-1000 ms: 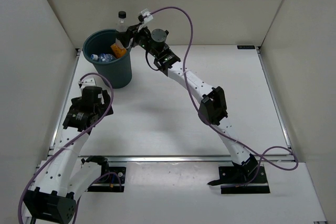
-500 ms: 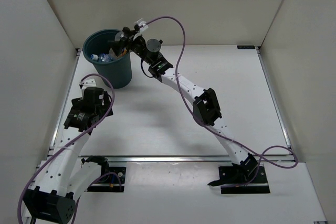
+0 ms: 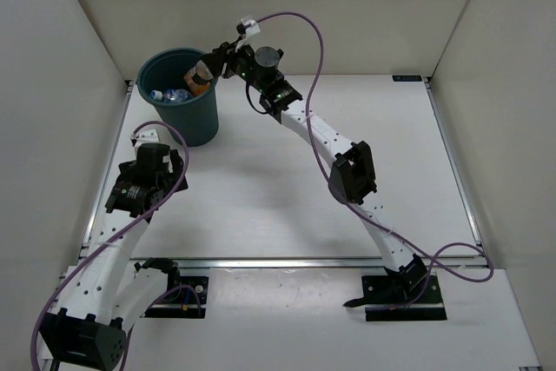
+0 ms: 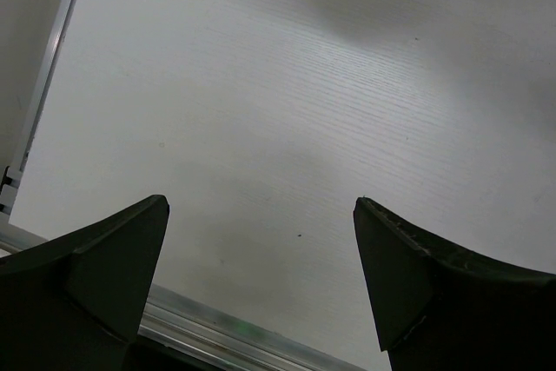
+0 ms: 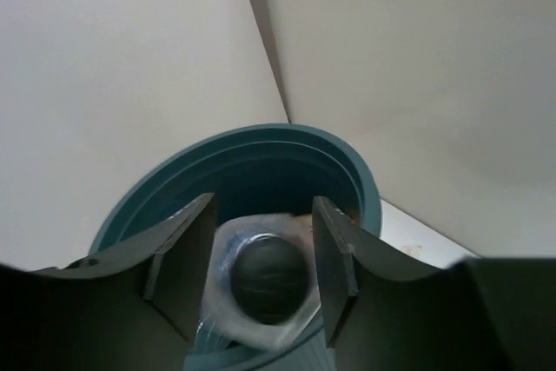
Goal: Put the plastic bottles in the bin
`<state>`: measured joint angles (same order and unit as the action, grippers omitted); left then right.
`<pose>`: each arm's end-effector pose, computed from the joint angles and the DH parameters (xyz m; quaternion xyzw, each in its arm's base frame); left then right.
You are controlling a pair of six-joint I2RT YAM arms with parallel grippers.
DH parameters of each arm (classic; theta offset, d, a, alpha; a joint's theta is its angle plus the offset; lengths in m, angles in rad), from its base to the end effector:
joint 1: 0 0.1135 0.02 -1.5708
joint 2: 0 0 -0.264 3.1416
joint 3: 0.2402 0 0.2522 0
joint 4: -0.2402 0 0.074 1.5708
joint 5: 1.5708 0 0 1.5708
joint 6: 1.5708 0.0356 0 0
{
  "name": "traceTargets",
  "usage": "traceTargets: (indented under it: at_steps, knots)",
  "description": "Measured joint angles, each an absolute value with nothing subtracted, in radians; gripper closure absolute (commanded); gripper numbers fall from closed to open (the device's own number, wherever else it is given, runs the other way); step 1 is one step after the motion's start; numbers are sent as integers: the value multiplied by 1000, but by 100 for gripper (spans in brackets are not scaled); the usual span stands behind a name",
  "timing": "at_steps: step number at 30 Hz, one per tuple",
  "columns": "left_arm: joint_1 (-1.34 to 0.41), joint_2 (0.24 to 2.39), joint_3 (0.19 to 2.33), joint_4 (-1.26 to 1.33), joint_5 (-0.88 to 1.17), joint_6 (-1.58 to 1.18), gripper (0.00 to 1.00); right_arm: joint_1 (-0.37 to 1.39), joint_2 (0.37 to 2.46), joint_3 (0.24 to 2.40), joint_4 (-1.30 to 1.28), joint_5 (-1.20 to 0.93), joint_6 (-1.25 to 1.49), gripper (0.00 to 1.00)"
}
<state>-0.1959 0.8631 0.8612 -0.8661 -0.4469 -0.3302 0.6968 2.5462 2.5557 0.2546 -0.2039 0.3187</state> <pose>0.1619 -0.0164 0.2927 -0.1375 0.9084 0.1136 0.3782 0.4463 0.3829 0.3523 -0.1930 0.5787 0.4381 0.6602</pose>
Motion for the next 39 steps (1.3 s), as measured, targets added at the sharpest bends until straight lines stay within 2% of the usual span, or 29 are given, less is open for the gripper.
traceTargets:
  at_steps: [6,9,13,15,18,20,25,33,36,39]
  knots:
    - [-183,863,861,-868,-441,-332,1,726,2537,2556,232,-201,319,58]
    - [-179,863,861,-868,-430,-333,1,742,2537,2556,245,-208,348,53]
    - [-178,875,861,-866,-426,-334,1,761,2551,2566,267,-229,363,40]
    - [-179,889,861,-863,-425,-333,1,765,2553,2566,258,-232,360,39]
    - [-188,904,862,-859,-421,-332,1,760,2553,2571,243,-256,372,23]
    - [-192,908,866,-859,-417,-332,1,746,2551,2585,212,-272,371,1]
    - [-202,913,907,-847,-404,-330,1,678,2466,2588,14,-281,315,1]
    - [-212,937,952,-826,-346,-332,1,450,2102,2534,-649,-74,342,1]
    - [-212,970,964,-814,-293,-341,1,352,1919,2301,-873,114,360,0]
    - [-210,1025,980,-788,-235,-354,1,360,1739,1901,-990,276,382,1]
